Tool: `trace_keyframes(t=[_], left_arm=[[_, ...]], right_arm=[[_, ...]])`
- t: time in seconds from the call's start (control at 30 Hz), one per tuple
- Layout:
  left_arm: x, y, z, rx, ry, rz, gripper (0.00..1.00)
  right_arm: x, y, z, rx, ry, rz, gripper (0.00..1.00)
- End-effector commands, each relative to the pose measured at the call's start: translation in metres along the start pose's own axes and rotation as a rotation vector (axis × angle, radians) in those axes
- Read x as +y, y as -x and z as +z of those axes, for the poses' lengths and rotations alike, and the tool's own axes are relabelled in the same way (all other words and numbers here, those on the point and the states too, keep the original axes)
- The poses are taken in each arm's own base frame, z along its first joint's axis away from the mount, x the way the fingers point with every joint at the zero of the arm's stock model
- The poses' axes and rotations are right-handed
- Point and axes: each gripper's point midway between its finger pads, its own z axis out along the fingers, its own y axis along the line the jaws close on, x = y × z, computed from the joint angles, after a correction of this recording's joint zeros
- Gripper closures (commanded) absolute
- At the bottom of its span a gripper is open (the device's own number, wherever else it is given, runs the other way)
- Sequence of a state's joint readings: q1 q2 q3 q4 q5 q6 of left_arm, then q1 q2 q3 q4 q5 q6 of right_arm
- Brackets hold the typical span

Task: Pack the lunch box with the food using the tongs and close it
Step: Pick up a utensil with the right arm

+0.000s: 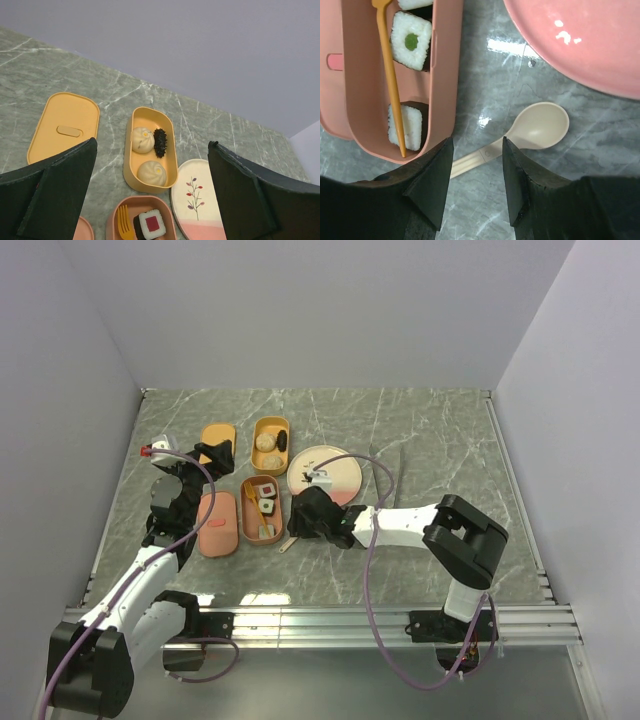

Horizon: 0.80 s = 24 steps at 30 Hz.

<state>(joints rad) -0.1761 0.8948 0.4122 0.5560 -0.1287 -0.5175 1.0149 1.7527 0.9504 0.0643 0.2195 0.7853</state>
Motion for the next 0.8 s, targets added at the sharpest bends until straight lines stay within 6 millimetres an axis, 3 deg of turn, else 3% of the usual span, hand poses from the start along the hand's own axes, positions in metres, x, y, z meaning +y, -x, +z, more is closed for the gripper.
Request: trace_keyframes(t=[0.0, 0.6, 0.77], left_arm=[[-0.009, 0.018, 0.002, -0.052, -0.028, -0.008, 0.01], [-0.009, 0.016, 0.003, -0.046, -0.028, -0.007, 0.01], [-0.008, 0.017, 0.002, -0.048, -0.026, -0.006, 0.01]], right_arm=[[0.009, 0.016, -0.011, -0.044, 0.002, 0.044, 0.49], [0.002, -0.008, -0.006, 0.050, -0.025, 0.037, 0.48], [0.003, -0.011, 0.005, 0.070, -0.042, 0.021, 0.47]])
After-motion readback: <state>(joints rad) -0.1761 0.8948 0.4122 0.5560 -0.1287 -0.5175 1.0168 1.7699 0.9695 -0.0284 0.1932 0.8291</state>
